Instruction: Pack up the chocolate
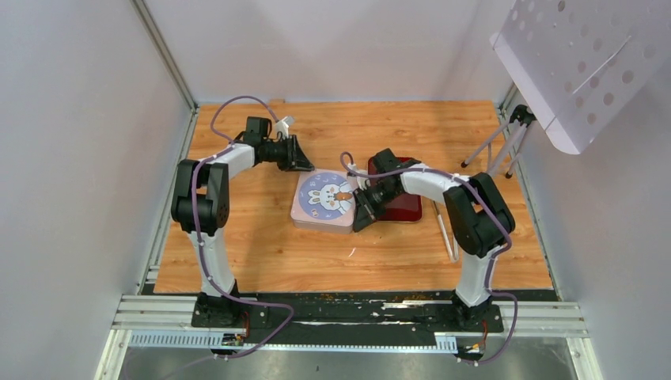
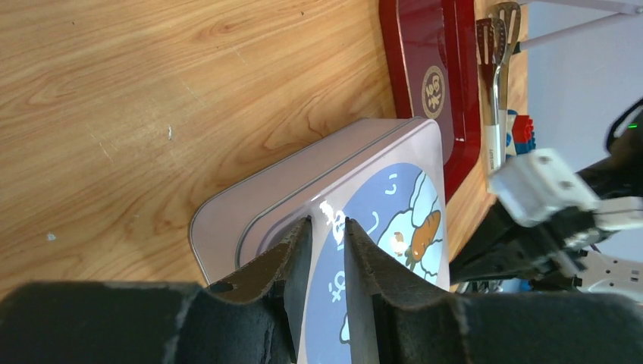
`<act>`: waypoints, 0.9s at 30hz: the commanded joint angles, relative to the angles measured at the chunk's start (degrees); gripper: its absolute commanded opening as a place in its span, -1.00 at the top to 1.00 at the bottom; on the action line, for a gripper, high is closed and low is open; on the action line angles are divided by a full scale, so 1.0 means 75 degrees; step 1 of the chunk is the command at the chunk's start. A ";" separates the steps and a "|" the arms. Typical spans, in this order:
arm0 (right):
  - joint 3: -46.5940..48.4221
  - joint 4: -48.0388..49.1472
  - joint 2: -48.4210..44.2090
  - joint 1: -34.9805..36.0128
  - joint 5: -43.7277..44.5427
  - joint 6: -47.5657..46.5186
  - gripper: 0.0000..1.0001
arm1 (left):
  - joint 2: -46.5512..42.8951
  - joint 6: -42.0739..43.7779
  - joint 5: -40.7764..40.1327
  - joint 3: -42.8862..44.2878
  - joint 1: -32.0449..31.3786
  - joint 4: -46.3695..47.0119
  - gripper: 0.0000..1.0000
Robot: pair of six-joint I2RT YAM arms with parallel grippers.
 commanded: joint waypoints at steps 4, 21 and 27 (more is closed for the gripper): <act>0.0019 0.0367 0.0541 -0.0113 0.0910 0.0186 1.00 | 0.0649 0.0655 -0.1620 -0.0429 -0.0051 -0.0877 0.33; 0.0305 -0.0788 -0.2691 -0.0695 0.1546 -0.1810 0.37 | -0.1441 0.1554 -0.1184 0.1806 -0.0053 -0.1733 0.01; 0.0113 -0.0498 -0.3729 -0.1001 0.2214 -0.2429 -0.18 | -0.2719 0.2475 -0.2010 0.1819 -0.0040 -0.2571 -0.14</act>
